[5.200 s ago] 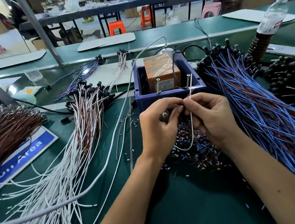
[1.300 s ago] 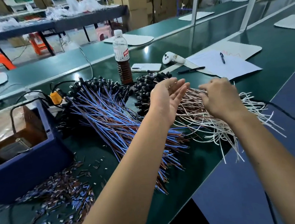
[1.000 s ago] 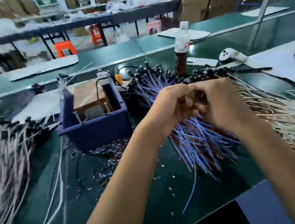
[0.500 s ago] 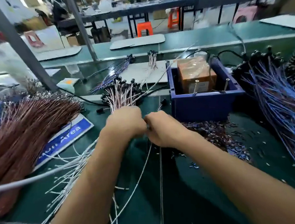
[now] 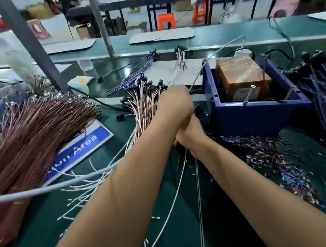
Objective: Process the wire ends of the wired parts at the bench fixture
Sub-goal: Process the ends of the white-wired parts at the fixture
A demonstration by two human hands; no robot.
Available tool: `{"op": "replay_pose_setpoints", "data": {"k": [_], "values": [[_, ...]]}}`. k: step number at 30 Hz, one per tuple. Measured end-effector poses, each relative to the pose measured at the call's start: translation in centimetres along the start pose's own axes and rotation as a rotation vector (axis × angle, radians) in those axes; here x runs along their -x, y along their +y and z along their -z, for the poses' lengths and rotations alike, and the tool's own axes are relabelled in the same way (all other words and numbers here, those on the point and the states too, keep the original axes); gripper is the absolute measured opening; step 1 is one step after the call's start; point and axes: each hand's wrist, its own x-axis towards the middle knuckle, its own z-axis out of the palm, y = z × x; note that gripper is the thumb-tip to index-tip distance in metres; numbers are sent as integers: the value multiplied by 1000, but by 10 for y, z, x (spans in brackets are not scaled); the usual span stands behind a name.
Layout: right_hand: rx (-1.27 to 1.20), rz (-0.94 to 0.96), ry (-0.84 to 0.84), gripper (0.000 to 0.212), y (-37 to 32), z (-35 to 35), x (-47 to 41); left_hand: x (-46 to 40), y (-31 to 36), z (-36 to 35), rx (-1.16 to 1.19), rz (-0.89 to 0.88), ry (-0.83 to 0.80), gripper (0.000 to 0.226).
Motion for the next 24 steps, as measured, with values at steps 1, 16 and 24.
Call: {"op": "replay_pose_setpoints", "data": {"k": [1, 16, 24], "values": [[-60, -46, -28, 32, -3, 3, 1, -8, 4, -2, -9, 9, -33, 26], [-81, 159, -70, 25, 7, 43, 32, 1, 14, 21, 708, 97, -40, 9], [-161, 245, -12, 27, -10, 75, 54, 47, 36, 61, 1735, 173, 223, 19]]}}
